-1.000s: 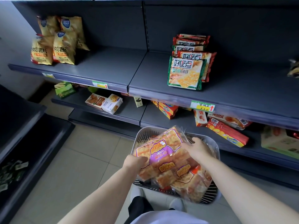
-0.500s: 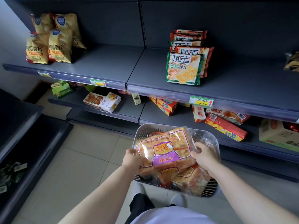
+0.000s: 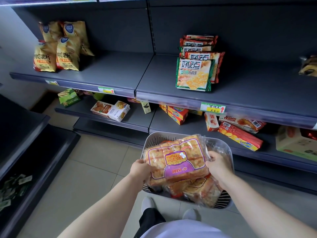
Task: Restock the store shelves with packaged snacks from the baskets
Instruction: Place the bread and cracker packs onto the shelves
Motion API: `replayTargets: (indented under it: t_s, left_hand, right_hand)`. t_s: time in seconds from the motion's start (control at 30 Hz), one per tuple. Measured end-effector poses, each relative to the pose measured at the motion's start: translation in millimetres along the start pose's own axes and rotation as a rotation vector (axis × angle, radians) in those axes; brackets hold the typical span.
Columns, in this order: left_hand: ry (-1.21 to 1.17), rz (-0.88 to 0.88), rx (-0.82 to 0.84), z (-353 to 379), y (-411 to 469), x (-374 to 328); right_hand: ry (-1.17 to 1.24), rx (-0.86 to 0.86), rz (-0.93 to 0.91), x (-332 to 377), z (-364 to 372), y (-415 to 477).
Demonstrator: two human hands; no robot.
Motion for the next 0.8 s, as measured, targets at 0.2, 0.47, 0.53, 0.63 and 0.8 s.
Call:
replayTargets:
  t_s: [0.2,0.47,0.53,0.63,0.8]
  left_hand:
    - [-0.027,0.069,0.015,0.2,6.4,-11.2]
    - [0.377,-0.149,0.147,2.3,-1.3,-9.9]
    - [0.512,-0.141,0.175,6.3,-1.0,-9.2]
    - [0.625,-0.092,0.137,11.7,4.1,-9.3]
    - [0.778,-0.092,0.13,14.6,10.3,-9.2]
  right_hand:
    - [0.093,-0.037,0.004,3.2,-5.4,3.4]
    - [0.203,-0.071,-0.17,56.7,-28.5,5.5]
    - [0.079,-0.052,-0.177,66.2,-29.3,7.9]
    - [-0.172,0.013,-0.145,73.0,-28.8,4.9]
    - [-0.242,-0.06,-0.087,68.3,-20.8,-5.8]
Point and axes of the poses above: each hand's wrist, its own y-axis towards the middle knuckle, its own z-axis out of the palm, x = y × z, the point moved 4 cm from there along y, towards the middle knuckle, and after that the axes turned 4 degrees about x, right-handed, at the moved point
